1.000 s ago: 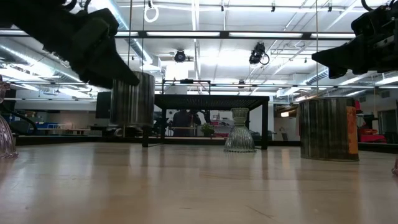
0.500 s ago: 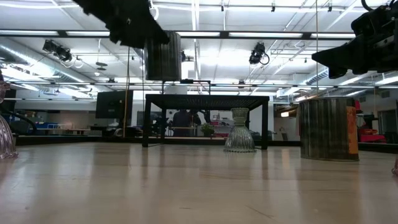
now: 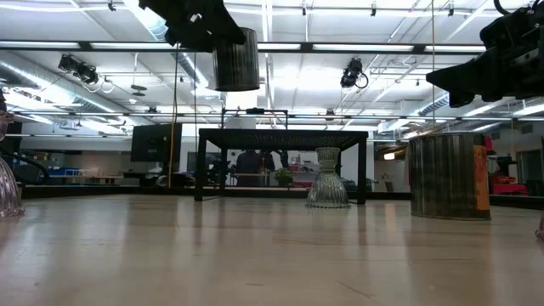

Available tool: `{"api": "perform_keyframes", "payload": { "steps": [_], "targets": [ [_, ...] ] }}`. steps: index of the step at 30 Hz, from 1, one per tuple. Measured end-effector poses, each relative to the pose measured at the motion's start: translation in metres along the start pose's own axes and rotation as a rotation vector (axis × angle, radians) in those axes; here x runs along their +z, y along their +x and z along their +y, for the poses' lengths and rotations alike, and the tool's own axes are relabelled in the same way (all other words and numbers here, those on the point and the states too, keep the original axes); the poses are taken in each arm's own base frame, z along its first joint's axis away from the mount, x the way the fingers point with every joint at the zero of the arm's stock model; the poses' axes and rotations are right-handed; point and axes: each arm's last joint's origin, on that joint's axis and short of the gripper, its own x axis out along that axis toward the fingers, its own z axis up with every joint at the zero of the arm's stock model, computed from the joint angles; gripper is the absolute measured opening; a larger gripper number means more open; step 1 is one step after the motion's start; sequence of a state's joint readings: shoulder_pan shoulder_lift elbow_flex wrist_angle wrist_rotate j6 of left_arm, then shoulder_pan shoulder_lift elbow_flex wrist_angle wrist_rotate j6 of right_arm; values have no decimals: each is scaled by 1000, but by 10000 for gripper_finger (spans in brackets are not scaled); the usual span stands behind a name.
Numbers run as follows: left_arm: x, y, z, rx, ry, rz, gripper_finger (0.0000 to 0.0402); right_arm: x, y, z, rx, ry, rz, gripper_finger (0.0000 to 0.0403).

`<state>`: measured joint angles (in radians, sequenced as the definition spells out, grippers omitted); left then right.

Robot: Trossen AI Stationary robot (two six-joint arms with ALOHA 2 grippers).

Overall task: Pick & Place candle stick holders
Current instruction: Put the top left silver scented candle on the shelf

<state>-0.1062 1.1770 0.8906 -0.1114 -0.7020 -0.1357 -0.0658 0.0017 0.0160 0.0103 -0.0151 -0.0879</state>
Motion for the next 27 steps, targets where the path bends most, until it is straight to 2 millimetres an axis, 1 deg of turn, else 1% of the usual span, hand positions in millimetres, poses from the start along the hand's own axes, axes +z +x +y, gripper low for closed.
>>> {"api": "perform_keyframes", "payload": {
  "steps": [5, 9, 13, 22, 27],
  "targets": [
    [4, 5, 8, 32, 0, -2, 360, 0, 0, 0, 0, 0, 0, 20],
    [10, 8, 14, 14, -8, -5, 360, 0, 0, 0, 0, 0, 0, 20],
    [22, 10, 21, 5, 15, -28, 360, 0, 0, 0, 0, 0, 0, 20],
    [52, 15, 46, 19, 12, -88, 360, 0, 0, 0, 1, 0, 0, 20],
    [60, 18, 57, 12, -8, -102, 360, 0, 0, 0, 0, 0, 0, 20]
  ]
}}
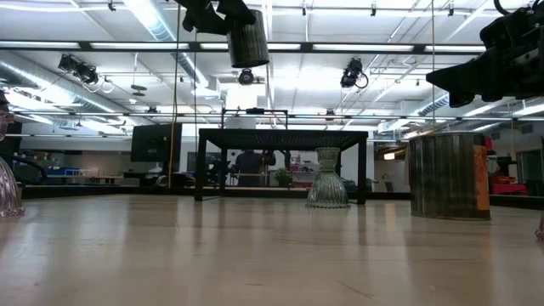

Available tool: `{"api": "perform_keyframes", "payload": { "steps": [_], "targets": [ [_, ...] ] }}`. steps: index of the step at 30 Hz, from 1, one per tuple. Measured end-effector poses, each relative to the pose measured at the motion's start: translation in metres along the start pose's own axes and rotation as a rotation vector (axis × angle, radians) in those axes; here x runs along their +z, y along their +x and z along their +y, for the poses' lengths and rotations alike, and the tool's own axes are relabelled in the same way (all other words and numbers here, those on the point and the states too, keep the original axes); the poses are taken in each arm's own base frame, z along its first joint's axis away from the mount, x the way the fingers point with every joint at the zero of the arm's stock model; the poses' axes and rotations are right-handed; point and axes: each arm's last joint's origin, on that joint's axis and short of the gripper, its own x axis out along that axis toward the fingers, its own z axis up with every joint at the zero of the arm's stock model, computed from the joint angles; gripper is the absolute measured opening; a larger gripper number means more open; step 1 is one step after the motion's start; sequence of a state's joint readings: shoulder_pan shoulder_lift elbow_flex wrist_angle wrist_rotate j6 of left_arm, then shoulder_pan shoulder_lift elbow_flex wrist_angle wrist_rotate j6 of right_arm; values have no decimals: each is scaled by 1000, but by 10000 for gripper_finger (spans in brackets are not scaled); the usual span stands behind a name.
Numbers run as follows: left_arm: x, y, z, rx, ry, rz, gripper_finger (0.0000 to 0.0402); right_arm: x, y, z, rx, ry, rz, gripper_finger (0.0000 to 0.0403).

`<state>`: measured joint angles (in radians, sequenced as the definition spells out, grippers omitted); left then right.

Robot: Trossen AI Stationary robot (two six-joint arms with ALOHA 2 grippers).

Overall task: Pick & Place candle stick holders
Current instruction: Put the top left silver scented candle on the shelf

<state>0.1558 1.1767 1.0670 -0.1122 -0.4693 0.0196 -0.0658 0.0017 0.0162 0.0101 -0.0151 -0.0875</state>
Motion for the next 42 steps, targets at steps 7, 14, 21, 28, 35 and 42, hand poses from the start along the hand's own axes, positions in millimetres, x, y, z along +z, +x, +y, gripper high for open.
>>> {"api": "perform_keyframes", "payload": {
  "steps": [7, 14, 21, 28, 35, 42],
  "targets": [
    [4, 2, 8, 1, -8, 1, 360, 0, 0, 0, 0, 0, 0, 20],
    [4, 2, 8, 1, -5, 5, 360, 0, 0, 0, 0, 0, 0, 20],
    [4, 2, 8, -13, -4, 5, 360, 0, 0, 0, 0, 0, 0, 20],
    [4, 2, 5, -116, -13, 2, 360, 0, 0, 0, 0, 0, 0, 20],
    [7, 1, 4, -132, -15, 0, 360, 0, 0, 0, 0, 0, 0, 20],
    [26, 5, 11, -116, -18, -11, 360, 0, 0, 0, 0, 0, -1, 20]
  ]
}}
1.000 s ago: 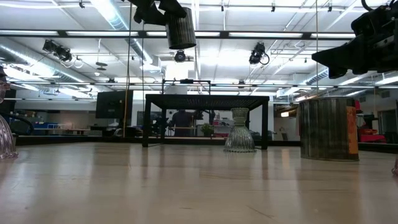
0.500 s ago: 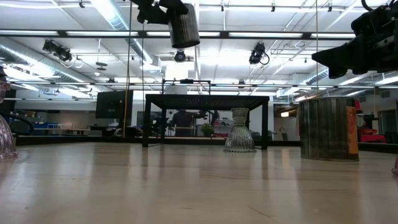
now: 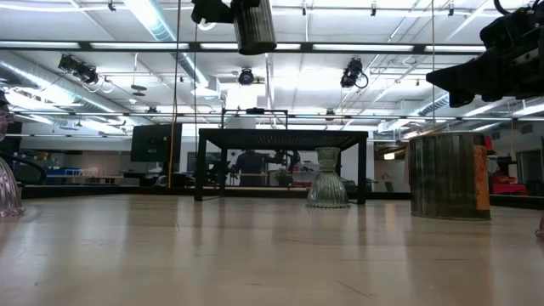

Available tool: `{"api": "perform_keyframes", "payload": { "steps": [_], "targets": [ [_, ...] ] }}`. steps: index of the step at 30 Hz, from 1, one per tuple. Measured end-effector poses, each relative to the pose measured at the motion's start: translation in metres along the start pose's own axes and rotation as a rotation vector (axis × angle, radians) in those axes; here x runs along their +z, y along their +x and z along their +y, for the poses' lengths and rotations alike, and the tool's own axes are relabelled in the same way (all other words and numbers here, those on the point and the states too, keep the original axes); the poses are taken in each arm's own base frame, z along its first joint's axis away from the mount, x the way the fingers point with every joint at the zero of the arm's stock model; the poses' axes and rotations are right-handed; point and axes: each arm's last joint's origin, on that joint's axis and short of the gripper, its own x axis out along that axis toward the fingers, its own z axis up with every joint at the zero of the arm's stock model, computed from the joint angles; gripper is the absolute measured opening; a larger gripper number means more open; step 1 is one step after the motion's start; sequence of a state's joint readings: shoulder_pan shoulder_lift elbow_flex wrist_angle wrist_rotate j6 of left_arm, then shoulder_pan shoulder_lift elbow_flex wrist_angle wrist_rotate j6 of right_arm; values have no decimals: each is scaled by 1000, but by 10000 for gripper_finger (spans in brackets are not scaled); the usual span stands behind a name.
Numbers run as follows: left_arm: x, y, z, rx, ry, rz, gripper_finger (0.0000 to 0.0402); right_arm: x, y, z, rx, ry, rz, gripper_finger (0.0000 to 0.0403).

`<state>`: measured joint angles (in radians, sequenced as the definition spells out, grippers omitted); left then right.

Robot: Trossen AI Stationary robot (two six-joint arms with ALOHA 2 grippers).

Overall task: Pick & Place candle stick holders
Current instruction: Put the top left silver scented candle on the shelf

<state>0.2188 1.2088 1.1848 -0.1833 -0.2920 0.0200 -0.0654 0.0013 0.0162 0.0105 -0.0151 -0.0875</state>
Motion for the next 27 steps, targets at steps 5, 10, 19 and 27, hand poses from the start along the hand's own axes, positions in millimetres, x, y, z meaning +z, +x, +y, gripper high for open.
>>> {"api": "perform_keyframes", "payload": {
  "steps": [5, 10, 19, 27],
  "targets": [
    [12, 10, 9, -2, 7, 10, 360, 0, 0, 0, 1, 0, 2, 20],
    [18, 27, 16, -25, 8, 35, 360, 0, 0, 0, 0, 0, 3, 20],
    [14, 52, 24, -59, 1, 74, 360, 0, 0, 0, 0, 0, 2, 20],
    [11, 59, 25, -57, -1, 87, 360, 0, 0, 0, -1, 0, 3, 20]
  ]
}}
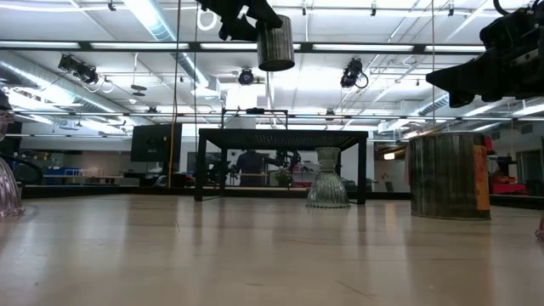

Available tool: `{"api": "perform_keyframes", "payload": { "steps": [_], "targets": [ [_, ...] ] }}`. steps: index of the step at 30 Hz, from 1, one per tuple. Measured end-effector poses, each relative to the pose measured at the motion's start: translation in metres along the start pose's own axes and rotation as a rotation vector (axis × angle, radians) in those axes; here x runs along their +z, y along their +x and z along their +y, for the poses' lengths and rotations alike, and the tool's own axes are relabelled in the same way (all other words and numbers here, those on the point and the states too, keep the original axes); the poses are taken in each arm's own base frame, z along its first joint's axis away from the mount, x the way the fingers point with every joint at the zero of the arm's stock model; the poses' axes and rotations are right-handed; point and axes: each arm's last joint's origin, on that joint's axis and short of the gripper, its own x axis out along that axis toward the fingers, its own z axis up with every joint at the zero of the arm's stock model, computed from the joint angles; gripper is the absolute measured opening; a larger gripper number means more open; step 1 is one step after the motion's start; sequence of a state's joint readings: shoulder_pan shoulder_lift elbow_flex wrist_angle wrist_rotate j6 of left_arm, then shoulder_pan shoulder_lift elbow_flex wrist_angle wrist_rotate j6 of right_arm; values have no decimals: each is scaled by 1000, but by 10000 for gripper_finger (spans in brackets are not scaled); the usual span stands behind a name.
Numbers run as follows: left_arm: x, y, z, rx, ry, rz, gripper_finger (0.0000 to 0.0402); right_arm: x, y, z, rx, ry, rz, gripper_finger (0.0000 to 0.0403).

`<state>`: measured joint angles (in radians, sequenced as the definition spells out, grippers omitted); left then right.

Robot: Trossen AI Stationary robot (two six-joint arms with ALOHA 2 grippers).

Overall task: Pick & Place candle stick holders
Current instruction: Put the top left silver scented candle on the shelf

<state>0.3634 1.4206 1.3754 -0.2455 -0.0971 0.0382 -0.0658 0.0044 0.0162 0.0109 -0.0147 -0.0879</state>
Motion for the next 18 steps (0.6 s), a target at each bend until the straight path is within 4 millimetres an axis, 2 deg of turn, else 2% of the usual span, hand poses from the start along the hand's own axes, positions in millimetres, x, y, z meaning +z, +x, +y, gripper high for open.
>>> {"api": "perform_keyframes", "payload": {
  "steps": [11, 18],
  "targets": [
    [0, 3, 11, 50, -38, -8, 360, 0, 0, 0, 0, 0, 1, 20],
    [16, 1, 22, 106, -74, -42, 360, 0, 0, 0, 1, 0, 1, 20]
  ]
}}
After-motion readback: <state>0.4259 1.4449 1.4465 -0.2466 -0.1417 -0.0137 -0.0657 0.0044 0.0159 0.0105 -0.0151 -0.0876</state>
